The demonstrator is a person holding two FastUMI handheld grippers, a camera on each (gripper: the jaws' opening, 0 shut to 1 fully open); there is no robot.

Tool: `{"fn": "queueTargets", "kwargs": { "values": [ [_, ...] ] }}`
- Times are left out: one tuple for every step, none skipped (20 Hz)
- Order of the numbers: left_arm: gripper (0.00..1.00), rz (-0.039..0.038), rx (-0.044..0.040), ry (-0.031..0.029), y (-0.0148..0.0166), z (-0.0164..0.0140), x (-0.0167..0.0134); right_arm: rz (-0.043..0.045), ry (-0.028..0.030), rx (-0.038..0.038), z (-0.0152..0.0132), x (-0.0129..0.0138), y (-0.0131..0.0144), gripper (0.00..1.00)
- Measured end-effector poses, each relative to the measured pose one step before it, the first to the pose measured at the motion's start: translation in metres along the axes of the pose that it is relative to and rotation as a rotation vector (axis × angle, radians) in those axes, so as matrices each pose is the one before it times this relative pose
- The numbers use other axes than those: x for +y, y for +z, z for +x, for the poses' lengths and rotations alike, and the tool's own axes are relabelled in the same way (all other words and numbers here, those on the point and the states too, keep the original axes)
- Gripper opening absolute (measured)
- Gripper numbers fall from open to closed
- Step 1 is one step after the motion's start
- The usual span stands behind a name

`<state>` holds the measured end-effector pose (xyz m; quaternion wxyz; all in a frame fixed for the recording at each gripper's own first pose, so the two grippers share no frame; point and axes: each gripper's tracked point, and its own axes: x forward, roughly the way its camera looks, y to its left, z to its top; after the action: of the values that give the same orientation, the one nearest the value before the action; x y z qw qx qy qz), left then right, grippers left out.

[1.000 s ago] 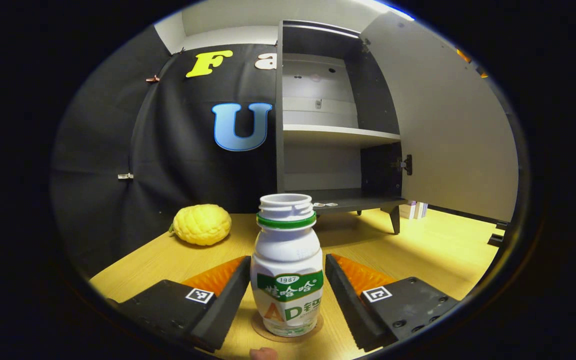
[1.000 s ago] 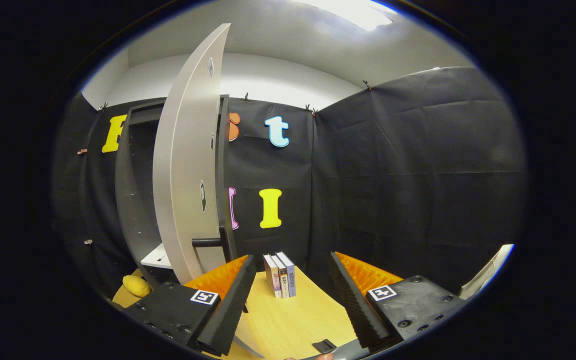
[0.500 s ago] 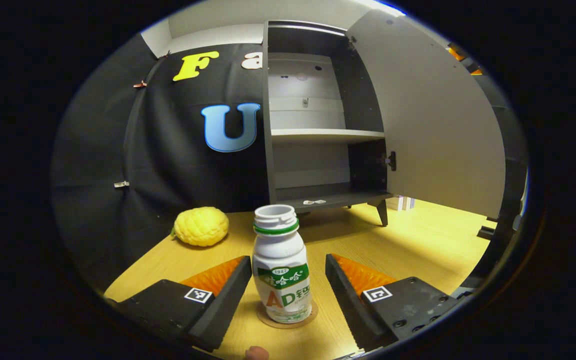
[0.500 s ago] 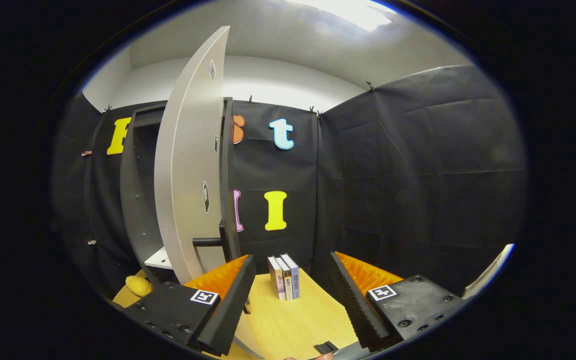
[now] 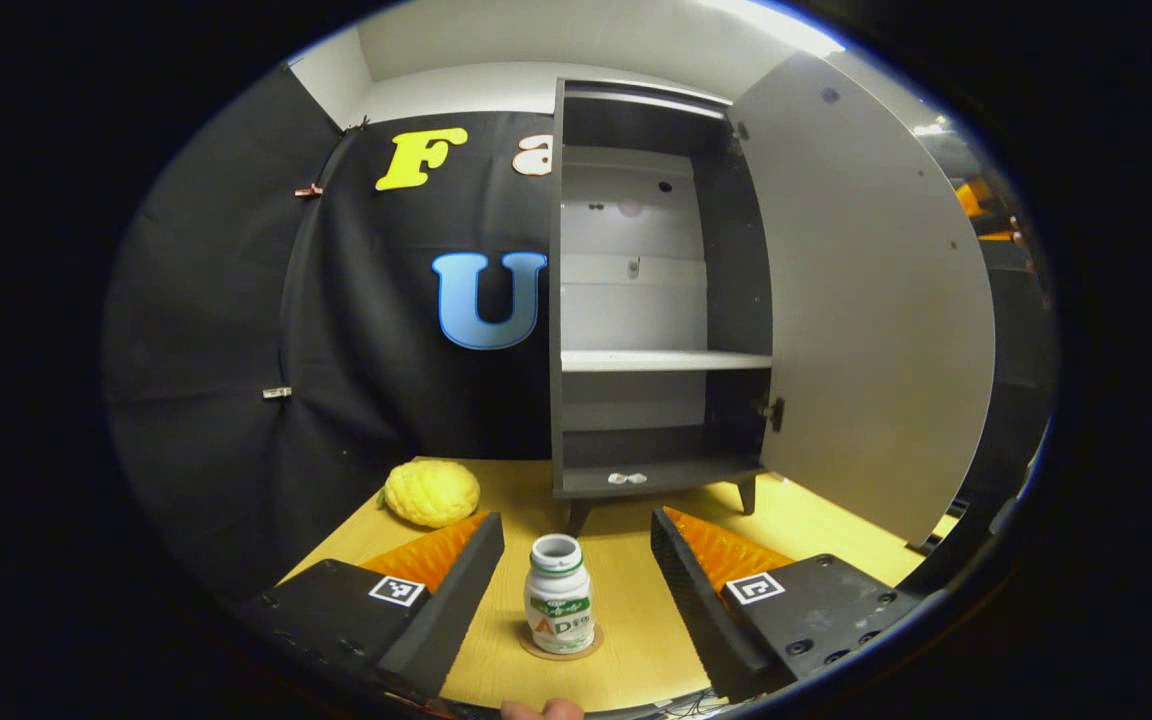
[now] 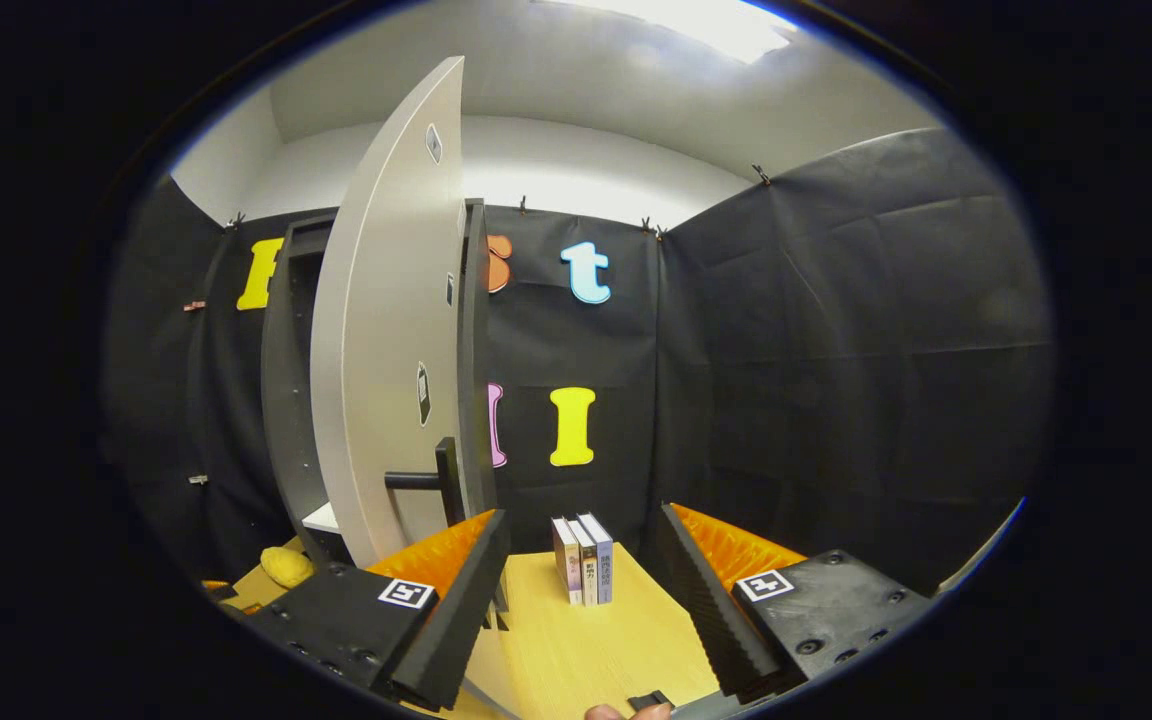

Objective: Open the cabinet door with the right hand, grasp the bottle in the cabinet with the left hand and place it on the coaster, then close the cabinet door with the right hand.

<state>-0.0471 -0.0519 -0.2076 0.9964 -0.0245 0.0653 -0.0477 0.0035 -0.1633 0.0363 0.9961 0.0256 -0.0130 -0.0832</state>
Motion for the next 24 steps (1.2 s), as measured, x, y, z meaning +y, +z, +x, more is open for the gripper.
{"fn": "queueTargets", "kwargs": {
  "values": [
    [0.94, -0.01630, -0.00600, -0.00076, 0.01481, -0.00064, -0.00128, 0.00258, 0.00333, -0.00528, -0.00036, -0.00148, -0.00044, 0.94],
    [0.93, -0.02008, -0.00378, 0.00203, 0.01279, -0.00082, -0.00139, 0.01273, 0.00360, 0.00316, 0.00067, 0.00001, -0.00055, 0.95],
    [0.94, -0.02097, 0.00548, 0.00241, 0.01426, -0.00142, -0.00167, 0.01687, 0.00148, 0.01055, 0.00032, -0.00056, -0.00238, 0.95],
    [0.94, -0.01789, 0.00533, 0.00215, 0.01178, -0.00116, -0.00228, 0.01602, 0.00954, 0.01443, -0.00071, 0.00031, -0.00163, 0.95],
    [0.95, -0.01220, -0.00848, 0.00605, 0.01700, -0.00247, -0.00120, 0.01407, 0.00961, 0.01236, -0.00023, 0.00107, -0.00073, 0.96],
    [0.94, -0.00157, -0.00405, 0.00752, 0.01496, -0.00091, -0.00129, 0.01006, 0.00981, 0.00739, -0.00113, 0.00053, 0.00013, 0.96],
    [0.94, 0.00908, -0.00289, 0.00927, 0.01403, -0.00132, 0.00015, 0.01196, 0.00369, 0.00897, -0.00058, -0.00015, -0.00054, 0.96],
    [0.94, 0.01656, -0.00082, 0.01317, 0.01137, -0.00017, 0.00128, 0.01063, -0.00098, 0.00512, -0.00017, -0.00043, -0.00070, 0.97],
    [0.94, 0.02101, -0.00517, 0.01370, 0.01400, -0.00181, 0.00246, 0.00793, 0.00007, 0.00459, -0.00049, 0.00055, -0.00100, 0.97],
    [0.94, 0.01724, -0.00434, 0.01165, 0.01132, -0.00072, 0.00231, 0.00670, 0.00511, 0.00259, 0.00058, 0.00122, -0.00015, 0.97],
    [0.92, 0.01430, 0.00105, 0.00593, 0.00907, -0.00116, 0.00130, 0.00495, 0.00791, 0.00507, 0.00017, 0.00096, -0.00021, 0.97],
    [0.94, 0.00741, -0.00277, 0.00479, 0.00663, -0.00072, 0.00059, 0.00445, 0.00775, 0.00222, 0.00052, 0.00124, -0.00073, 0.97],
    [0.94, -0.00152, -0.00298, -0.00024, 0.00543, -0.00066, -0.00043, 0.00553, 0.00498, 0.00496, 0.00095, 0.00251, -0.00010, 0.97],
    [0.94, -0.00962, -0.00561, -0.00608, 0.00315, -0.00019, -0.00187, -0.00090, -0.00504, -0.00807, -0.00054, -0.00018, -0.00006, 0.97],
    [0.93, -0.01474, -0.00440, -0.00670, 0.00293, -0.00106, -0.00225, -0.00894, -0.00588, -0.00511, -0.00038, 0.00071, 0.00070, 0.98],
    [0.93, -0.01295, -0.00147, -0.00383, 0.00055, -0.00142, -0.00181, -0.00776, -0.00412, -0.00553, -0.00084, 0.00093, -0.00011, 0.97],
    [0.94, -0.01036, 0.00405, -0.00095, -0.00036, -0.00043, 0.00040, -0.00332, -0.00200, 0.00246, -0.00053, 0.00164, -0.00072, 0.98],
    [0.94, -0.00598, 0.00102, -0.00038, -0.00046, -0.00055, -0.00039, 0.00406, 0.00441, -0.00025, -0.00071, 0.00407, 0.00004, 0.97],
    [0.93, 0.00280, 0.00196, 0.00234, -0.00041, -0.00014, 0.00021, 0.00339, 0.01738, 0.00713, -0.00227, 0.00964, -0.00233, 1.00],
    [0.94, 0.00921, 0.00414, 0.00447, -0.00131, 0.00022, 0.00000, 0.00878, 0.02129, 0.00724, -0.00189, 0.00972, -0.00242, 0.97],
    [0.94, 0.01281, 0.00588, 0.00530, -0.00088, -0.00020, 0.00036, 0.01474, 0.01707, 0.00691, -0.00115, 0.00815, -0.00237, 0.97],
    [0.92, 0.01271, 0.00613, -0.00126, -0.00117, 0.00148, 0.00051, 0.01754, 0.00926, 0.00452, -0.00143, 0.00933, -0.00234, 0.97],
    [0.94, 0.01050, 0.00879, -0.00790, -0.00088, 0.00056, -0.00206, 0.01782, 0.00549, 0.00214, -0.00144, 0.00950, -0.00346, 0.97],
    [0.93, 0.00779, 0.00294, -0.00175, -0.00044, -0.00158, -0.00069, 0.01619, 0.00715, 0.00332, -0.00060, 0.01234, -0.00416, 0.97]
  ]
}}
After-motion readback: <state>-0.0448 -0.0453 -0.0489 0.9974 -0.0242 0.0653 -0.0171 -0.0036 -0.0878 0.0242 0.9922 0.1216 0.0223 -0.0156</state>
